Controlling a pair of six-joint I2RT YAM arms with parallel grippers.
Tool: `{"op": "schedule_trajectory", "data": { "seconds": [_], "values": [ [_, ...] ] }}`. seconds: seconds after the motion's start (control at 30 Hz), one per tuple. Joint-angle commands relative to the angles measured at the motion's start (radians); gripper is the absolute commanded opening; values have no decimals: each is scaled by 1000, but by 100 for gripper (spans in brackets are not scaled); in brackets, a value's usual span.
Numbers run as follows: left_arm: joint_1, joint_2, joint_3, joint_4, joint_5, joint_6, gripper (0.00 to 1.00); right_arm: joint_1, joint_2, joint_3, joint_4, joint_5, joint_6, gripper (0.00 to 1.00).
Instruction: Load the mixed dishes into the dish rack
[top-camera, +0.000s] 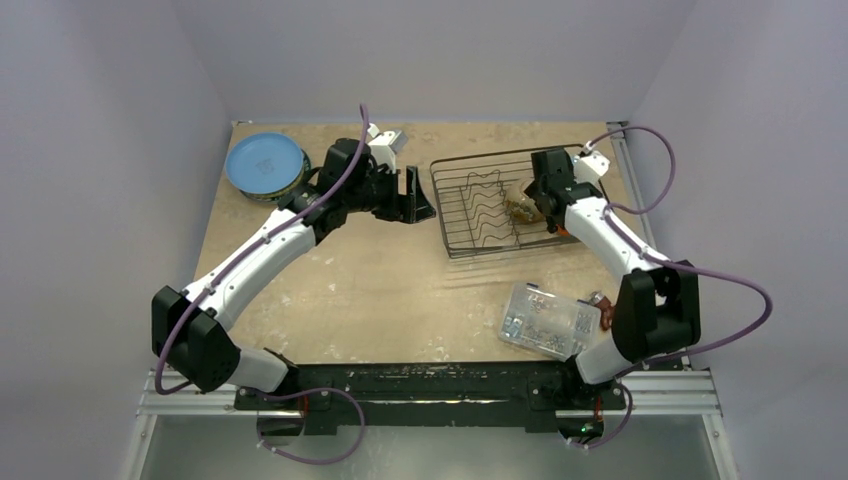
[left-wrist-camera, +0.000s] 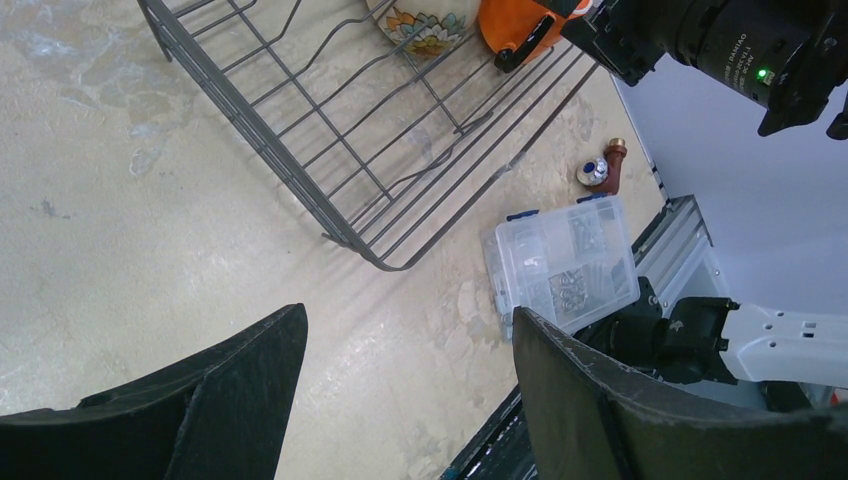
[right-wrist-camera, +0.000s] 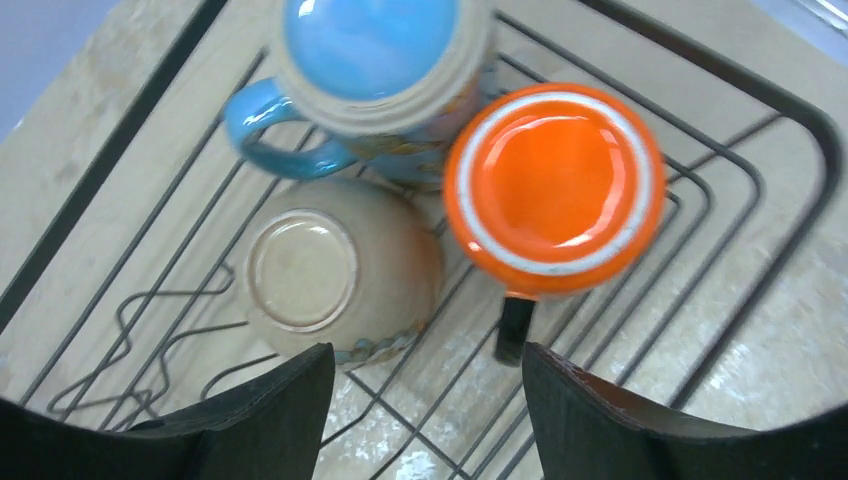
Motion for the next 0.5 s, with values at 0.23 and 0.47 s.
{"op": "schedule_trajectory", "data": {
  "seconds": [0.23, 0.47],
  "values": [
    [-7, 20, 41, 3, -15, 21, 74, -7, 135, 68, 344, -539, -315, 33],
    [-6, 27, 46, -2, -23, 33, 74, -46, 291, 144, 335, -568, -269, 23]
  ]
}}
